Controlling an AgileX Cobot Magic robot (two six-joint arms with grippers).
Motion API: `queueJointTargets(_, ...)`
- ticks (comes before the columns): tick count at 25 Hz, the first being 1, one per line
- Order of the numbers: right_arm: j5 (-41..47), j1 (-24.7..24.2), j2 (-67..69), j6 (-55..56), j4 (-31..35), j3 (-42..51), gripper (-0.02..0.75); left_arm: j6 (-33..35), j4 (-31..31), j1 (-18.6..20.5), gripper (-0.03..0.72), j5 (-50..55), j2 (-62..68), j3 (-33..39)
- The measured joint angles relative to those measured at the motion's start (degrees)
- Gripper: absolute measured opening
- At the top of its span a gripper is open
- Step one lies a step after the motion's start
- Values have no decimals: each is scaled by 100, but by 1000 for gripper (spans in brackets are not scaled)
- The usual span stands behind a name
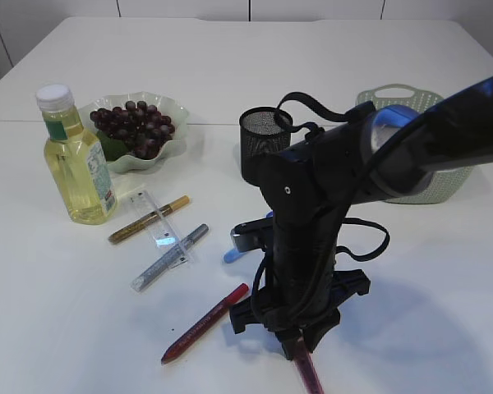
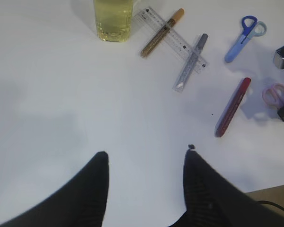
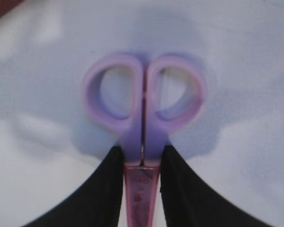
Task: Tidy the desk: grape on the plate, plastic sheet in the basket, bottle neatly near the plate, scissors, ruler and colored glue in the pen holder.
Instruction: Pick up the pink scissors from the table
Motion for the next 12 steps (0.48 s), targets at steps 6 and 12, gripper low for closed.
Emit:
queueJointTargets(6,0,0,0,13,0,0,228,0,0,0,372,0,0,0)
queueJointTargets(12,0,0,0,26,0,0,213,0,0,0,372,0,0,0)
